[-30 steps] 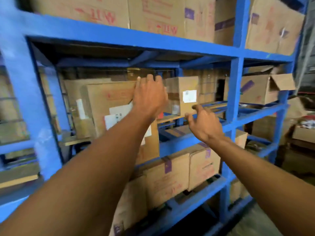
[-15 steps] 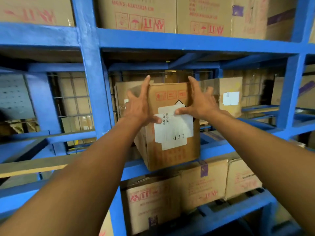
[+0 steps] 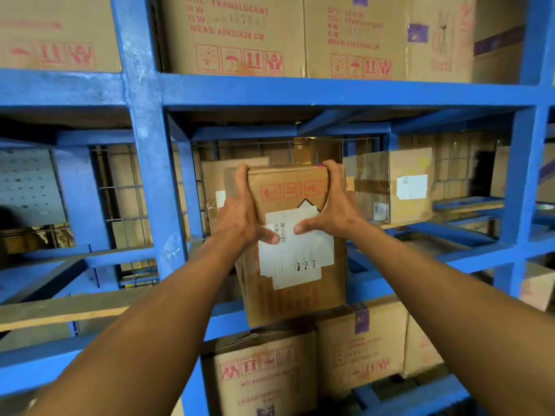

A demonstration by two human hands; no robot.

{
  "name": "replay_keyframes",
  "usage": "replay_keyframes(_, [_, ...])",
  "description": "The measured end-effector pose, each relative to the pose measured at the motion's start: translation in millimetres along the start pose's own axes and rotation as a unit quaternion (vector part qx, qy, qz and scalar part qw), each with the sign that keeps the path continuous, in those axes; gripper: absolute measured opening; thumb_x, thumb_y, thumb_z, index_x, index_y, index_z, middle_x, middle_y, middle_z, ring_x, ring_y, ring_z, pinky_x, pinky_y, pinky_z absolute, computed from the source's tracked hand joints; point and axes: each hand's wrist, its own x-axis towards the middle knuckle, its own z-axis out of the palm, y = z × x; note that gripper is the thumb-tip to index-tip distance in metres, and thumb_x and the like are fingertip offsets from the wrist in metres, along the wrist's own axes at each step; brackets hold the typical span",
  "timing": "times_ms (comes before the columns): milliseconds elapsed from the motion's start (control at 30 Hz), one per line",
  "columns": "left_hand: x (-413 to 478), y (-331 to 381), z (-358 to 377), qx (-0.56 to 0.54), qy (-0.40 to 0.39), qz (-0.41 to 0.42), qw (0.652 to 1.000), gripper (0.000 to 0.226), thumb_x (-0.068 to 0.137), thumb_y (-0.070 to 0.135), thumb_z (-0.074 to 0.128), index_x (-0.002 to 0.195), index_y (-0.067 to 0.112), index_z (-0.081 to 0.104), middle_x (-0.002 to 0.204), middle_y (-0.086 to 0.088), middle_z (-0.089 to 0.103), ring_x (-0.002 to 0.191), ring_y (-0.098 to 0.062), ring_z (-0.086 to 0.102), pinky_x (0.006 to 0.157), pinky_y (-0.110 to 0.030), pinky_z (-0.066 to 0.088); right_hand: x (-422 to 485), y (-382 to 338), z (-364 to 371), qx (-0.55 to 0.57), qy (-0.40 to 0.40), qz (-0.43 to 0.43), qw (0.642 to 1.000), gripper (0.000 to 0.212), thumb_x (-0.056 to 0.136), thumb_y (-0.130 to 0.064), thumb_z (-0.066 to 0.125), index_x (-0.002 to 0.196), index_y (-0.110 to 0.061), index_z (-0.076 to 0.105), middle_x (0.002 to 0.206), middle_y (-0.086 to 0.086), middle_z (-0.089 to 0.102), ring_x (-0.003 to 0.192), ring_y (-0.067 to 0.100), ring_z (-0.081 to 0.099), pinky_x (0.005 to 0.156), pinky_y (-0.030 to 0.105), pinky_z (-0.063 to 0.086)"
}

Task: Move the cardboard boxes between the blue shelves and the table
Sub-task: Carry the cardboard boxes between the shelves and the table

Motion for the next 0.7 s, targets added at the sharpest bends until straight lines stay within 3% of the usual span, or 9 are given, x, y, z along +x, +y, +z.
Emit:
replay_keyframes(267, [-1.4, 37.1, 19.8, -0.057, -0.033, 0.06, 0.996, 0.135, 0.053, 0.013, 0.094, 0.146, 0.032, -0.003, 0.126, -0.012, 0.057, 0.107, -0.037, 0.062, 0.093, -0.052, 0.051, -27.1, 8.3, -46.8, -0.051, 0.087, 0.043, 0.994, 0.139, 0.038, -0.035, 0.1, 0.143, -0.039, 0.009, 0.129, 0.012, 0.052, 0.117, 0.042, 0.052, 0.096, 0.06, 0.047])
replay_keyframes(400, [1.0, 78.7, 57.7, -0.099, -0.053, 0.126, 0.986, 0.14, 0.051, 0.016, 0.094, 0.146, 0.035, -0.007, 0.129, -0.016, 0.056, 0.112, -0.042, 0.058, 0.094, -0.057, 0.049, -53.4, 24.0, -107.2, -0.097, 0.139, 0.078, 0.982, 0.138, 0.041, -0.035, 0.1, 0.145, -0.041, 0.009, 0.129, 0.018, 0.05, 0.117, 0.044, 0.049, 0.094, 0.057, 0.046])
replay_keyframes(500, [-3.4, 118.6, 96.5, -0.127, -0.081, 0.167, 0.974, 0.146, 0.042, 0.024, 0.097, 0.143, 0.041, -0.008, 0.114, -0.016, 0.063, 0.099, -0.043, 0.062, 0.086, -0.055, 0.052, -85.5, 39.3, -157.4, -0.151, 0.185, 0.121, 0.963, 0.141, 0.038, -0.045, 0.099, 0.145, -0.042, 0.008, 0.132, 0.02, 0.047, 0.118, 0.048, 0.046, 0.096, 0.057, 0.044])
replay_keyframes(567, [-15.2, 153.6, 120.0, -0.153, -0.111, 0.19, 0.963, 0.146, 0.045, 0.023, 0.097, 0.144, 0.042, -0.008, 0.117, -0.018, 0.06, 0.104, -0.042, 0.058, 0.089, -0.051, 0.05, -110.9, 49.7, -190.4, -0.178, 0.222, 0.153, 0.946, 0.14, 0.035, -0.048, 0.098, 0.142, -0.045, 0.008, 0.128, 0.021, 0.049, 0.115, 0.048, 0.049, 0.091, 0.054, 0.047])
replay_keyframes(700, [-44.5, 224.2, 166.0, -0.199, -0.183, 0.247, 0.931, 0.142, 0.052, 0.022, 0.096, 0.146, 0.039, -0.01, 0.118, -0.021, 0.057, 0.106, -0.04, 0.057, 0.086, -0.043, 0.048, -162.7, 65.7, -257.0, -0.239, 0.284, 0.221, 0.902, 0.139, 0.042, -0.038, 0.1, 0.146, -0.041, 0.008, 0.128, 0.019, 0.051, 0.118, 0.045, 0.05, 0.091, 0.05, 0.047])
